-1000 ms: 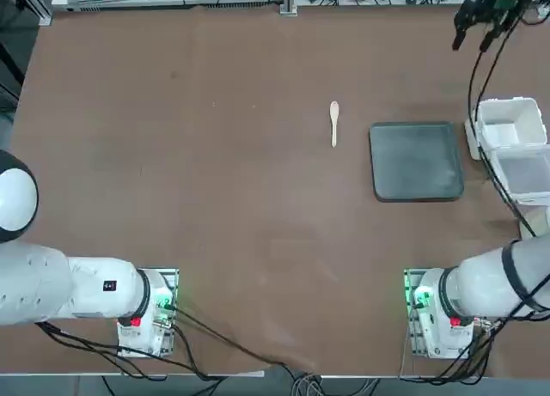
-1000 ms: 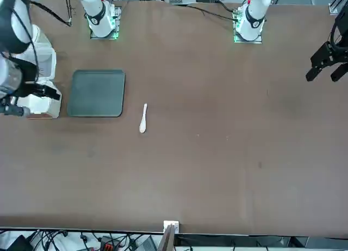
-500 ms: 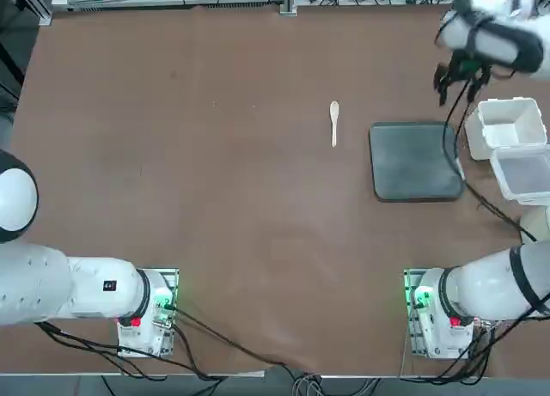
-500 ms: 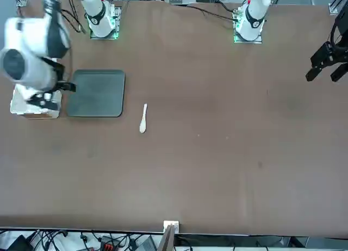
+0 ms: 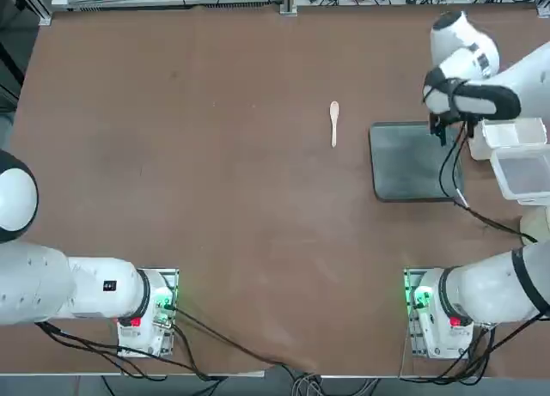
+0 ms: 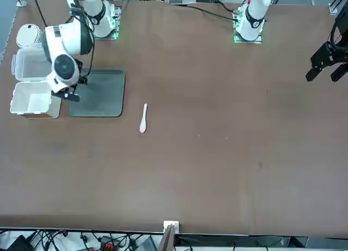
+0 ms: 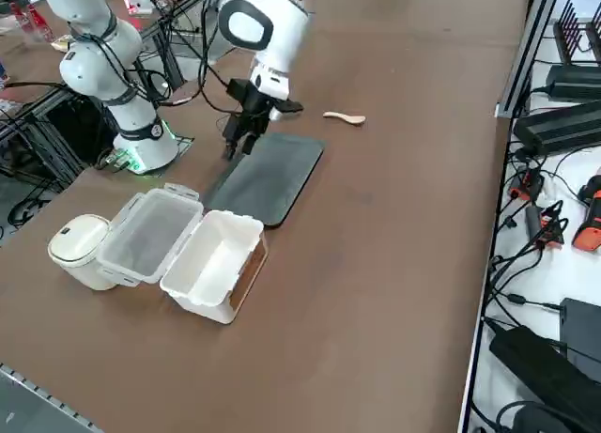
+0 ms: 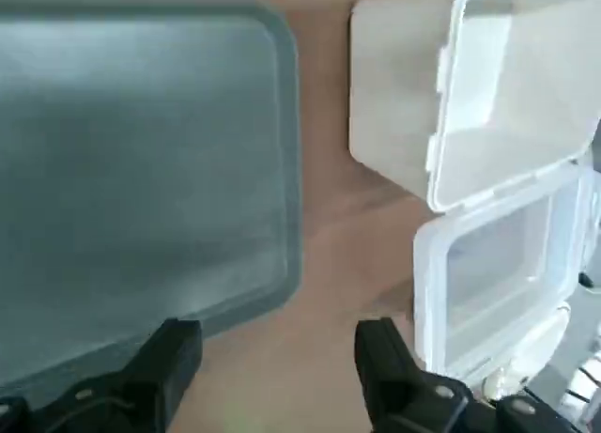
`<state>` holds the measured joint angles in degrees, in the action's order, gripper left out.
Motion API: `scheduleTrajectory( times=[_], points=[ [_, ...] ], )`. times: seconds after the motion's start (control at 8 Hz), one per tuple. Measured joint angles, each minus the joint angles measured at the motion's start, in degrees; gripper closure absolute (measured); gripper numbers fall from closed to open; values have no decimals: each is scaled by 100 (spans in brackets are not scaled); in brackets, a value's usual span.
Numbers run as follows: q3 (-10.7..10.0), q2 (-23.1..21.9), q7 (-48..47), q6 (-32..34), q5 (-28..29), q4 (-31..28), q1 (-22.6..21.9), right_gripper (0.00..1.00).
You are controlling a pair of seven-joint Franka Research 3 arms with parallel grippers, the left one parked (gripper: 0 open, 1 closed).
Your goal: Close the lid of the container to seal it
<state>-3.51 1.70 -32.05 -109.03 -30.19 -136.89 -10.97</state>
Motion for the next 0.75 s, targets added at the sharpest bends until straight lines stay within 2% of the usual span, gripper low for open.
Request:
scheduleTrajectory(
  times=[0.12,0.5,0.75],
  points=[
    [0,-8,-343,-24,-306,-249,-36,0],
    [4,-2,-1191,-204,-746,-866,-352,0],
    [-5,14,-1705,-284,-1271,-1189,-351,0]
  ],
)
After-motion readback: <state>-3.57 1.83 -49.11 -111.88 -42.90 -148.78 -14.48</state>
